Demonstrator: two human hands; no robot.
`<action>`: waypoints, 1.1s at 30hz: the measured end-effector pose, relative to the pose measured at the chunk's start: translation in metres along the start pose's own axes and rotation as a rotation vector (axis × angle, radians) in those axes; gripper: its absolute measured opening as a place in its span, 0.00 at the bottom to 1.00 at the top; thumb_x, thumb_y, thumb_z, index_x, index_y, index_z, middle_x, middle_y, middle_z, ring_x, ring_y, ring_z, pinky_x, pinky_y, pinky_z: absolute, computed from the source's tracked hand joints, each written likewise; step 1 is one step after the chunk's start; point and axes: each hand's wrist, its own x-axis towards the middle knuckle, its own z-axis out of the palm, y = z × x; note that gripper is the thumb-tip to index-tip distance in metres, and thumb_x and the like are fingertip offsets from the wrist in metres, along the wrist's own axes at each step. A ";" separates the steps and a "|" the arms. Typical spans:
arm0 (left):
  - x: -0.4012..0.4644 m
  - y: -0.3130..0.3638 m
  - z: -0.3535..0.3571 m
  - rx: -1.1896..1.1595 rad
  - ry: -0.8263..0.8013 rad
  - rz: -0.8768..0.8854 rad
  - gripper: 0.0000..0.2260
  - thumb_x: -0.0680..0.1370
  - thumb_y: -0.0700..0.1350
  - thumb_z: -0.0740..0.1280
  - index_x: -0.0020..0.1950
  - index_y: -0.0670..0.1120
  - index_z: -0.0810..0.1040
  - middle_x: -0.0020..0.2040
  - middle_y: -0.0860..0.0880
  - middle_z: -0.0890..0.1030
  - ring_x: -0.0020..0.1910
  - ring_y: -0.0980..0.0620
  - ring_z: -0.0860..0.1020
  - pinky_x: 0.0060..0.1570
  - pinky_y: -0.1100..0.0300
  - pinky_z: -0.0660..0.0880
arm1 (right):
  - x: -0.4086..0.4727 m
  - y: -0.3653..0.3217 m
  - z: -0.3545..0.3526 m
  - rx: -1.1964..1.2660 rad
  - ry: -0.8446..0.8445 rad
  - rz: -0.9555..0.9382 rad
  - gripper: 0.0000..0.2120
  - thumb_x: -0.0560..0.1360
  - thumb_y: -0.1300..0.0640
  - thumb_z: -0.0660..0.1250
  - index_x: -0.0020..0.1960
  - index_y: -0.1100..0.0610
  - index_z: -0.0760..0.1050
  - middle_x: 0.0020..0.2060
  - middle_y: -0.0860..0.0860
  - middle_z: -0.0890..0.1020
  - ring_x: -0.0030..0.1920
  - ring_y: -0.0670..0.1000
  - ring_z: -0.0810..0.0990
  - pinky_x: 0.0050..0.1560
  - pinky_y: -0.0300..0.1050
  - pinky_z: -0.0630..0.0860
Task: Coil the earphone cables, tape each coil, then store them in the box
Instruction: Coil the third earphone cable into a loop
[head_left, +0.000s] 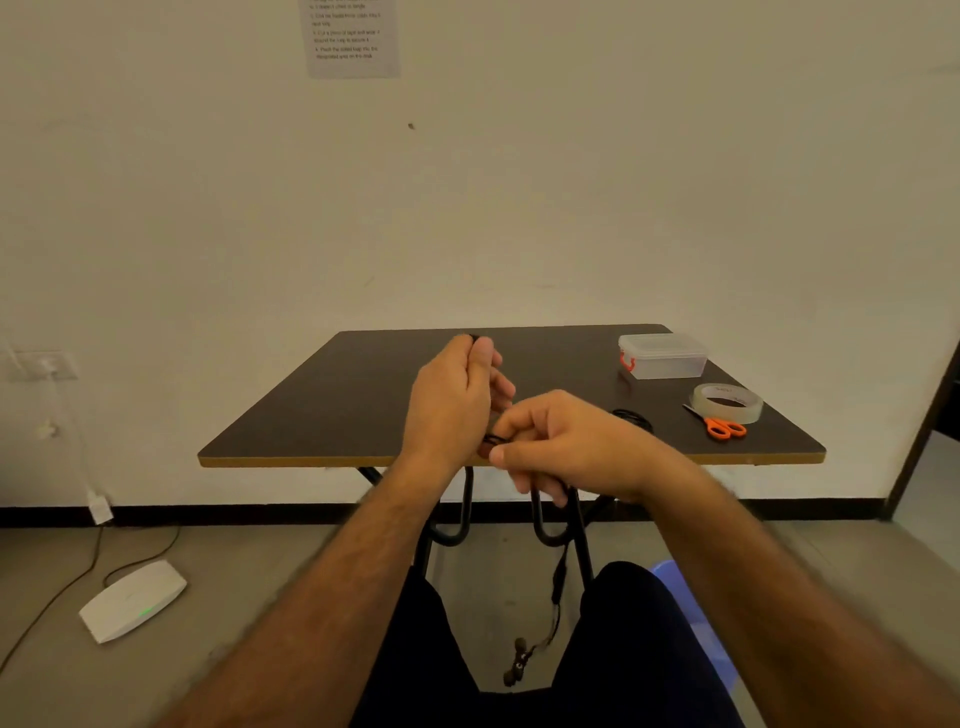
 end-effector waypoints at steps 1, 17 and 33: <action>0.000 0.000 -0.001 0.043 -0.047 -0.031 0.14 0.85 0.49 0.55 0.44 0.50 0.75 0.35 0.51 0.82 0.32 0.56 0.80 0.36 0.57 0.77 | 0.000 -0.002 -0.003 -0.082 0.045 -0.018 0.06 0.79 0.57 0.67 0.50 0.60 0.80 0.31 0.50 0.81 0.28 0.47 0.74 0.33 0.39 0.73; -0.004 0.014 -0.006 -0.534 -0.617 -0.491 0.20 0.84 0.59 0.51 0.41 0.48 0.70 0.28 0.52 0.65 0.22 0.58 0.57 0.23 0.66 0.56 | 0.022 0.017 -0.037 0.157 0.378 -0.310 0.02 0.74 0.65 0.71 0.45 0.60 0.81 0.35 0.52 0.84 0.37 0.51 0.82 0.42 0.47 0.79; 0.000 0.025 -0.004 -1.019 -0.436 -0.425 0.17 0.85 0.53 0.52 0.42 0.47 0.69 0.28 0.52 0.64 0.23 0.58 0.61 0.23 0.65 0.62 | 0.029 0.056 0.022 0.584 0.331 -0.115 0.12 0.83 0.57 0.60 0.49 0.64 0.77 0.34 0.54 0.78 0.31 0.50 0.75 0.38 0.48 0.77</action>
